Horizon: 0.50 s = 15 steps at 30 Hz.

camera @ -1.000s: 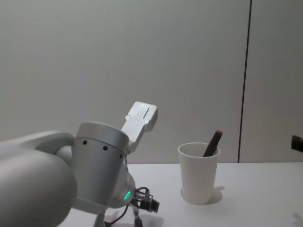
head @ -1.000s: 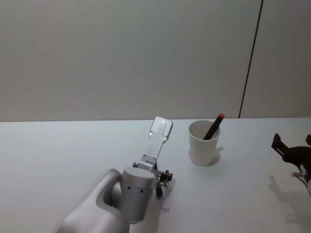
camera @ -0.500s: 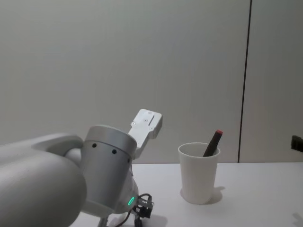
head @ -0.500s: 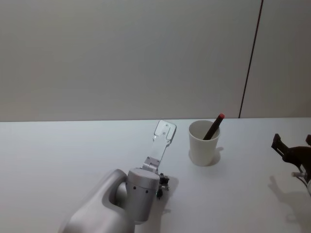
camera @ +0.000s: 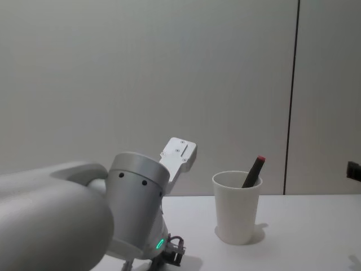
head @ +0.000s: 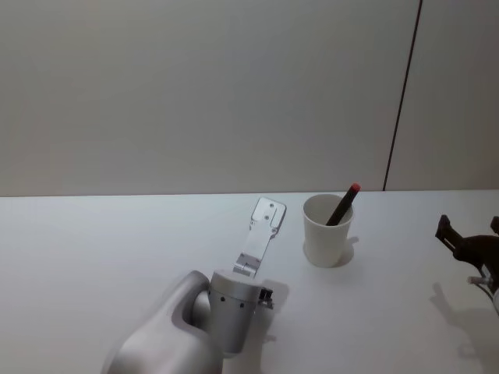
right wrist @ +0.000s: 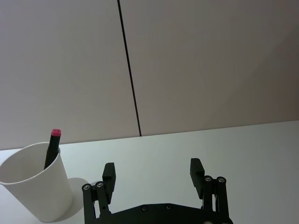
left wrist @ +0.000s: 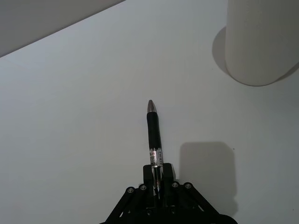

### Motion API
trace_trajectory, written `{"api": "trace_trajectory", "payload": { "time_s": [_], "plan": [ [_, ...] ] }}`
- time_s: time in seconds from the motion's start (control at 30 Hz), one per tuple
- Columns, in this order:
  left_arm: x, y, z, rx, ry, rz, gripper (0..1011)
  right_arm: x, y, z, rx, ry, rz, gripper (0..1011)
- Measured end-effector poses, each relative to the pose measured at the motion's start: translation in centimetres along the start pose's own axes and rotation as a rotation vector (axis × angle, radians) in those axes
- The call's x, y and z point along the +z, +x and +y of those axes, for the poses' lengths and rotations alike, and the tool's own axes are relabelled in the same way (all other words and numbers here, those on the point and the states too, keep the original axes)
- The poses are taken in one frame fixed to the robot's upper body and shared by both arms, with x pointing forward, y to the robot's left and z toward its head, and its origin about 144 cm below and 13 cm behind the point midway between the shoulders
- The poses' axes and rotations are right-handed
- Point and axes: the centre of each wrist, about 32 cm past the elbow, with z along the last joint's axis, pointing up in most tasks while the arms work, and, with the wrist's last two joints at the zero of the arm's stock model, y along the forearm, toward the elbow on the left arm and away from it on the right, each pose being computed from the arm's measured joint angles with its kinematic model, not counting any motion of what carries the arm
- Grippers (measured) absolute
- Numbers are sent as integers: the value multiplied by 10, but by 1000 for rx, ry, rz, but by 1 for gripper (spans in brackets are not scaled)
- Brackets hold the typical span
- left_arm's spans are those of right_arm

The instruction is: Place the pen into the pen holder.

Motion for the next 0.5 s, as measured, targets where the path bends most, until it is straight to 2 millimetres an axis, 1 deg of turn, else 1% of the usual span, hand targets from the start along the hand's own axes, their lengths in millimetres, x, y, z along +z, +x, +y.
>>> {"api": "trace_trajectory", "payload": {
  "time_s": [0.5],
  "plan": [
    [-1, 1, -2, 19, 8, 4, 129, 0, 0, 0, 0, 0, 0, 1001]
  ]
}}
